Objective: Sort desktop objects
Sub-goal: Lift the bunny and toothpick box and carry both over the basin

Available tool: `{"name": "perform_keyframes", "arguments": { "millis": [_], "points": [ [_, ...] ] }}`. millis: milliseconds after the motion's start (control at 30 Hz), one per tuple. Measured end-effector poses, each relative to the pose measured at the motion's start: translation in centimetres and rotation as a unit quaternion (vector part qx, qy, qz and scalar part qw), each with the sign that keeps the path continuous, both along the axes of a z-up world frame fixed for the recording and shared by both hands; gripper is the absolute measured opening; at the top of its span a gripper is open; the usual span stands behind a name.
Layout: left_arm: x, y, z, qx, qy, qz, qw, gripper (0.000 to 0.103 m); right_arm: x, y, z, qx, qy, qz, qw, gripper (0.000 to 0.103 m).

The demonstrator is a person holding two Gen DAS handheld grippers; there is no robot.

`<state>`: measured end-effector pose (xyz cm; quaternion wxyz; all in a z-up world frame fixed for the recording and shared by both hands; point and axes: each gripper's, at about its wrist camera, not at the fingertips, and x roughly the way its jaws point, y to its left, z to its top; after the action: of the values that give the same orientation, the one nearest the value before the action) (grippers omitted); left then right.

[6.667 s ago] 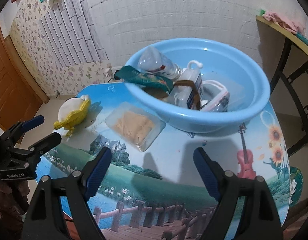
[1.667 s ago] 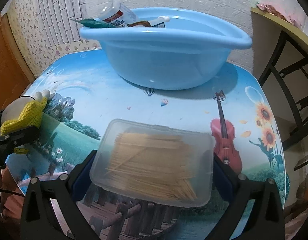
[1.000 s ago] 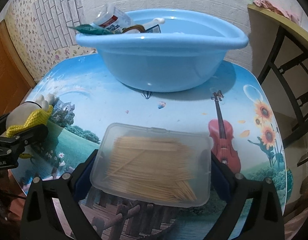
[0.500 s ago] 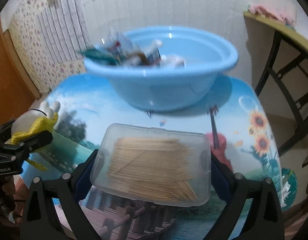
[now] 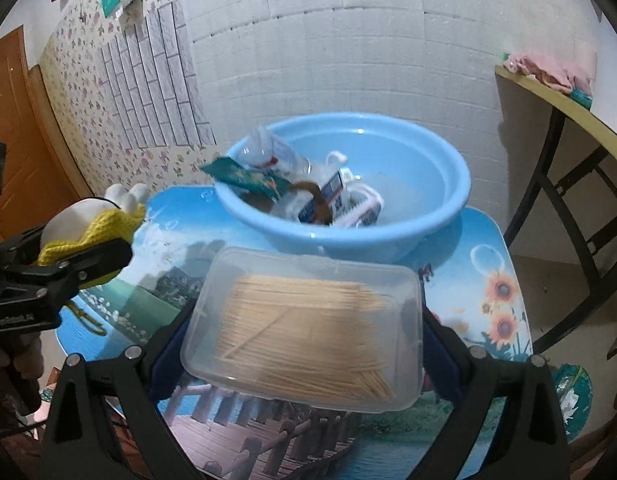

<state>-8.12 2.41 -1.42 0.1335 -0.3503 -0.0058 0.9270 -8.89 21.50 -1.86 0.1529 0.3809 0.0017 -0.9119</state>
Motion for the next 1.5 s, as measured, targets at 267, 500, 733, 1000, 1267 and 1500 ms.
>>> {"name": "perform_keyframes", "arguments": {
  "millis": [267,500,733,1000,1267,1500],
  "points": [
    [-1.8,1.4,1.5,-0.001,0.014,-0.017,0.9998,0.080,-1.2,0.9,1.7,-0.008,0.016,-0.008,1.000,0.099],
    [-4.3,2.9,2.6,-0.009,0.021,-0.034,0.9992,0.080,-3.1,1.7,2.0,-0.011,0.020,-0.018,1.000,0.099],
    [-6.9,4.9,3.1,-0.014,0.027,-0.055,0.9980,0.080,-5.4,2.6,2.5,-0.006,0.028,-0.017,0.999,0.099],
    [-9.7,6.0,2.9,-0.016,0.024,-0.065,0.9975,0.080,-8.5,3.1,2.5,-0.002,0.032,-0.009,0.999,0.099],
    [-12.1,6.8,2.5,-0.022,0.023,-0.069,0.9971,0.081,-10.7,3.0,1.3,-0.006,0.019,-0.008,1.000,0.099],
    [-13.5,7.5,1.7,-0.019,0.016,-0.076,0.9968,0.082,-12.1,2.8,0.1,-0.003,0.001,-0.006,1.000,0.099]
  ]
}}
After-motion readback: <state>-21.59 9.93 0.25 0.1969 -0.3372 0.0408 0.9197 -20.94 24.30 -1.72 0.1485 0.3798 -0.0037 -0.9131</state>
